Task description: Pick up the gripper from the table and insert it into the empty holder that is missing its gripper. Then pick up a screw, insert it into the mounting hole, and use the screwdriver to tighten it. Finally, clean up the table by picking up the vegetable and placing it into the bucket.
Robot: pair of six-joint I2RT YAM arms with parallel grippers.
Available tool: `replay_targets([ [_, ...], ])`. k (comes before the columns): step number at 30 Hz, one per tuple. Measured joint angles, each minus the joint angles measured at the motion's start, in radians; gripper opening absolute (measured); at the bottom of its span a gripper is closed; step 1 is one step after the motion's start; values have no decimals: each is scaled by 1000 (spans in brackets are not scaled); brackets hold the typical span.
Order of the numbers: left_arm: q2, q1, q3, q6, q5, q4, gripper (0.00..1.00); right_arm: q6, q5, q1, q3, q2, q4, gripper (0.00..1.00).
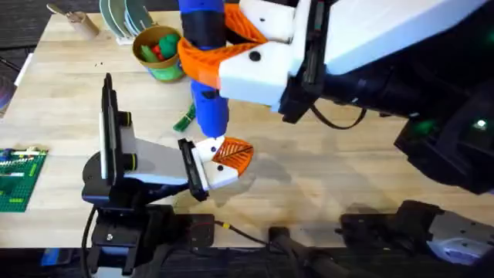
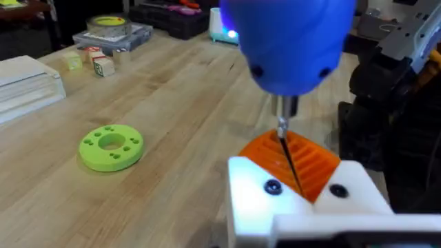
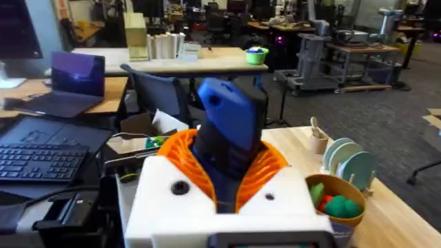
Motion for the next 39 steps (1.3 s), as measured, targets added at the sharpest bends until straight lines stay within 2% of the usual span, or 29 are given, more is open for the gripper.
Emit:
replay_targets([
  [7, 0, -1, 0, 3, 0, 0, 11, 20, -11, 31, 0, 30, 0, 106],
  [39, 0, -2, 0, 3, 0, 0, 11, -2, -13, 33, 0, 80, 23, 87],
])
